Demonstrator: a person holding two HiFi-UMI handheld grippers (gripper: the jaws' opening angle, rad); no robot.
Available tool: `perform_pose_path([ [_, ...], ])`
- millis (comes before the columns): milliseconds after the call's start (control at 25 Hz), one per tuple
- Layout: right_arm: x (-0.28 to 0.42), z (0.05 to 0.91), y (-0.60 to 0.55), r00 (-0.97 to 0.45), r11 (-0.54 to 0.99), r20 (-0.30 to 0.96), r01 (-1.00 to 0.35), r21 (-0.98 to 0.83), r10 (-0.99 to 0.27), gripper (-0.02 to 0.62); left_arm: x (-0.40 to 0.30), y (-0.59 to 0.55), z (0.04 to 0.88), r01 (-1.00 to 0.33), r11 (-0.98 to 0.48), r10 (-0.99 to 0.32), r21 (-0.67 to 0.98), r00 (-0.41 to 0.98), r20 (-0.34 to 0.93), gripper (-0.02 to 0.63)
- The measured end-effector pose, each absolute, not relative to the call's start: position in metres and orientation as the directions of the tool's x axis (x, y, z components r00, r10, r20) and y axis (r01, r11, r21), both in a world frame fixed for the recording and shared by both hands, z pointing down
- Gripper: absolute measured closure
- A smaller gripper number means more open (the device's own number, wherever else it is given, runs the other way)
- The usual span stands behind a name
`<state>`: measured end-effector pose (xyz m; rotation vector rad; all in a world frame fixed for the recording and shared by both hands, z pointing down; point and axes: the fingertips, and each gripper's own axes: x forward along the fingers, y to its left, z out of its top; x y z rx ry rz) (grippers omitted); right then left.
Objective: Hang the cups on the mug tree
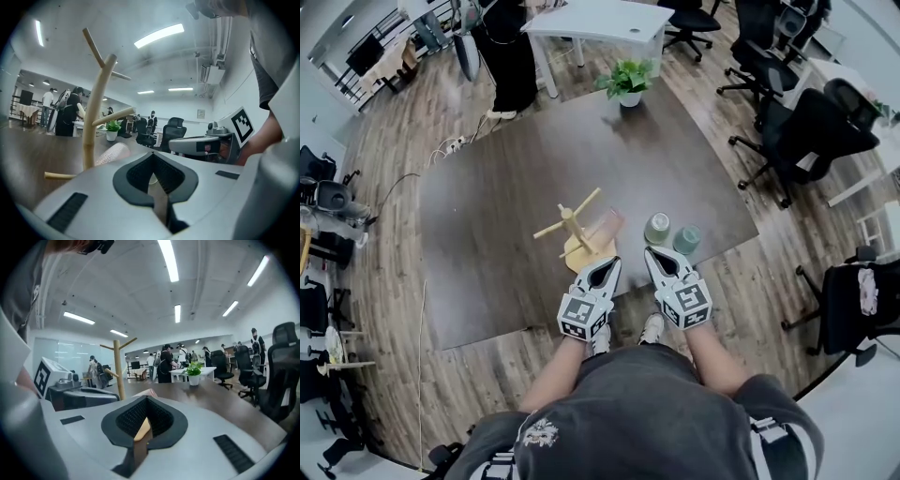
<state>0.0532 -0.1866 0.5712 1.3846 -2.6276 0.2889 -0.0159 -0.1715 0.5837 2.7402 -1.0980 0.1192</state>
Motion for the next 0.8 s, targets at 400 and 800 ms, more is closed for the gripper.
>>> perform_pose_path([
  [400, 0.080, 0.558, -0.176, -0.490, 0.494, 0.188, -0.869, -0.030, -0.851, 0.569, 0.002, -0.172, 0.578, -0.657, -0.745, -0.643, 0.112, 0.753, 0.140, 0.601],
  [800, 0.106, 0.568, -0.174, -0.410, 0.411, 0.204, -0.911, -0.039, -0.889, 0.568, 0.030, -0.163, 0.573, -0.602, -0.792, -0.590, 0.106, 0.798, 0.125, 0.600],
])
